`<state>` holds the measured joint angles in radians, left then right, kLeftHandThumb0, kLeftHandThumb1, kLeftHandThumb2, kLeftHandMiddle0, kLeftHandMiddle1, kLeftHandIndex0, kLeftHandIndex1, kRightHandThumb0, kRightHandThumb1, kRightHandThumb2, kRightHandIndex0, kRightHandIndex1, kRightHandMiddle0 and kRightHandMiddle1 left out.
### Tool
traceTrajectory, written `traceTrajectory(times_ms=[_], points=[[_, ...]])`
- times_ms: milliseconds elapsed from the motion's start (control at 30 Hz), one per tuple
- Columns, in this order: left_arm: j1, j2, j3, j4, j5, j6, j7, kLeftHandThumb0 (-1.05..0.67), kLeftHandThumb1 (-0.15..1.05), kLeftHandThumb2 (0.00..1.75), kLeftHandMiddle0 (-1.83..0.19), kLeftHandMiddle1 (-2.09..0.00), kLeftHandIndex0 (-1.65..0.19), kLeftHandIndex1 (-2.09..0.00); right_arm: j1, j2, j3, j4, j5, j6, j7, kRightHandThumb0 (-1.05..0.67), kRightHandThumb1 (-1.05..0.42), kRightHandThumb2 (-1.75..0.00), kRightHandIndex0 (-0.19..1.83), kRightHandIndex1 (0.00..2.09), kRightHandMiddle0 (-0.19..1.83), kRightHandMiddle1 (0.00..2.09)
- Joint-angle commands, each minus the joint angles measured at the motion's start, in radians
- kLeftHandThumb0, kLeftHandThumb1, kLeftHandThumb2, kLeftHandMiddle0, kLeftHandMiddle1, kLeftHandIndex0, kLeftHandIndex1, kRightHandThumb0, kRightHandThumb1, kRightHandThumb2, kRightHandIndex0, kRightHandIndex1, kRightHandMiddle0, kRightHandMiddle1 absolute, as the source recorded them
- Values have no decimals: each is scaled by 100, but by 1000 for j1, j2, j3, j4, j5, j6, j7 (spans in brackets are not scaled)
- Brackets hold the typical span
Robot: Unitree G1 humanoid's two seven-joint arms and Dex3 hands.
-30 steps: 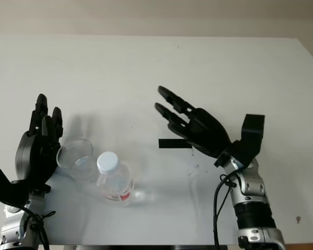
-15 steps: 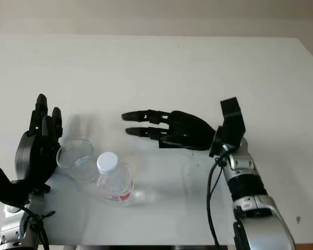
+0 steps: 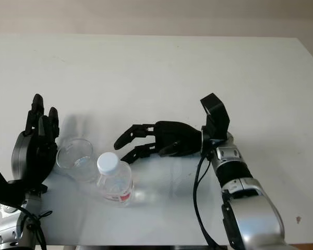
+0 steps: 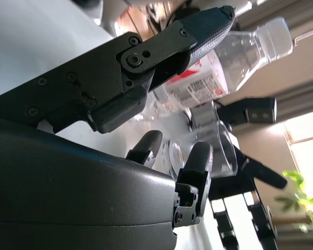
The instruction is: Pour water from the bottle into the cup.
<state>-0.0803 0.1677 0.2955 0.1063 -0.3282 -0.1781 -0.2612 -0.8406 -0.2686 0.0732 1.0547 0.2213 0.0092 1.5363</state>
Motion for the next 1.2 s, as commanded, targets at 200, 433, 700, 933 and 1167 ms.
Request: traceTrajectory(times_ms=[200, 433, 700, 933, 1167], points=[[13, 5, 6, -1, -13, 18, -4, -75, 105, 50, 17, -5, 19, -4, -38, 15, -3, 54, -37, -12, 74, -84, -83, -5, 24, 80, 5, 100], [8, 8, 6, -4, -8, 22, 2, -75, 105, 49, 16, -6, 18, -5, -17, 34, 14, -1, -11, -8, 78, -86, -83, -5, 28, 75, 7, 98], [-1, 8, 3, 3, 0, 17, 10, -74, 105, 50, 16, -5, 19, -5, 25, 53, 38, -102, 17, -86, 78, -92, -85, -5, 32, 64, 8, 92], [-1, 7, 5, 1, 0, 16, 14, -75, 105, 49, 16, -6, 19, -5, 55, 69, 57, -192, 13, -60, 72, -91, -84, -5, 36, 58, 10, 88], [2, 7, 7, -4, -4, 19, 15, -74, 105, 49, 16, -5, 19, -5, 86, 87, 70, -252, 22, -53, 73, -92, -84, -5, 40, 56, 13, 88]])
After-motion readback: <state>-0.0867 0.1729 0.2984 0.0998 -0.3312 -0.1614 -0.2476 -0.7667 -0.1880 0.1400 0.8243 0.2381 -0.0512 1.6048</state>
